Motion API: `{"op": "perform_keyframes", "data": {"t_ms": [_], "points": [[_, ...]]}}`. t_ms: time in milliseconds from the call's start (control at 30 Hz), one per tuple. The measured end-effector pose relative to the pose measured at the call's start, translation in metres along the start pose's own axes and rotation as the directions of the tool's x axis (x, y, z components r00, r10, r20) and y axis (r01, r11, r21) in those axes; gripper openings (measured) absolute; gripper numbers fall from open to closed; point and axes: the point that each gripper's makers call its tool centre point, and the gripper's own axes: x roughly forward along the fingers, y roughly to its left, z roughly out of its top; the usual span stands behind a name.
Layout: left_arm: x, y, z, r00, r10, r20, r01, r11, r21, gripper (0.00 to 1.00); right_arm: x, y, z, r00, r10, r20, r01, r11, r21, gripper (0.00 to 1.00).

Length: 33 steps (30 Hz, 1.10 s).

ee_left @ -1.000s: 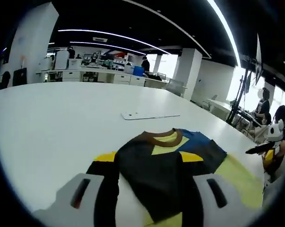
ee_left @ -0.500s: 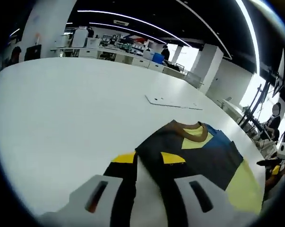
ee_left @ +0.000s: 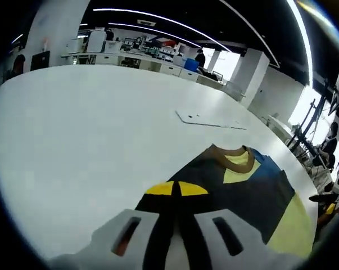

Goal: Fold the garment on the visible template until the final outline fits inside the template.

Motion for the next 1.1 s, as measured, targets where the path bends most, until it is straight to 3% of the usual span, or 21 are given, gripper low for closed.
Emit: {"op": "perform_keyframes", "data": {"t_ms": [167,267,333,500,667,733,900,1000,1100], "points": [[-0.001,-0.001,0.009,1.0,-0.005,0.005,0.005,1.0,0.013,0.0,0.002,0.002,-0.002,1.0,0.004,-0.007,-0.004,1.0,-0.002,0.87],[-0.004,0.006,0.024,0.998,0.028,0.055,-0.029,0.999,0.025,0.0,0.003,0.003,-0.002,1.0,0.006,-0.005,-0.006,1.0,-0.002,0.87],[-0.004,0.007,0.029,0.998,0.018,0.062,-0.019,1.0,0.003,0.0,0.003,0.004,-0.002,1.0,0.007,-0.007,-0.007,1.0,-0.007,0.87],[-0.004,0.008,0.018,0.999,0.03,0.015,-0.031,0.997,0.077,0.0,0.004,0.003,-0.003,1.0,0.006,-0.01,-0.006,1.0,-0.008,0.87],[-0.009,0.003,0.019,0.999,-0.012,0.043,0.01,0.999,0.042,0.0,0.004,0.005,-0.003,1.0,0.009,-0.007,-0.009,1.0,-0.008,0.88],[-0.011,-0.003,0.02,0.998,-0.049,0.048,0.046,0.996,0.074,0.09,0.003,0.006,-0.001,1.0,0.015,0.001,-0.015,1.0,-0.008,0.9],[-0.016,-0.013,0.022,0.993,-0.099,0.07,0.089,0.987,0.134,0.47,0.004,0.007,0.002,1.0,0.015,0.002,-0.015,0.999,-0.029,0.93],[-0.021,-0.023,0.018,0.986,-0.154,0.058,0.143,0.977,0.161,0.69,0.006,0.008,0.006,1.0,0.015,0.001,-0.015,0.999,-0.048,0.96],[-0.028,-0.032,0.011,0.983,-0.183,0.034,0.173,0.965,0.196,0.85,0.007,0.009,0.011,1.0,0.013,0.003,-0.013,0.998,-0.065,1.0]]}}
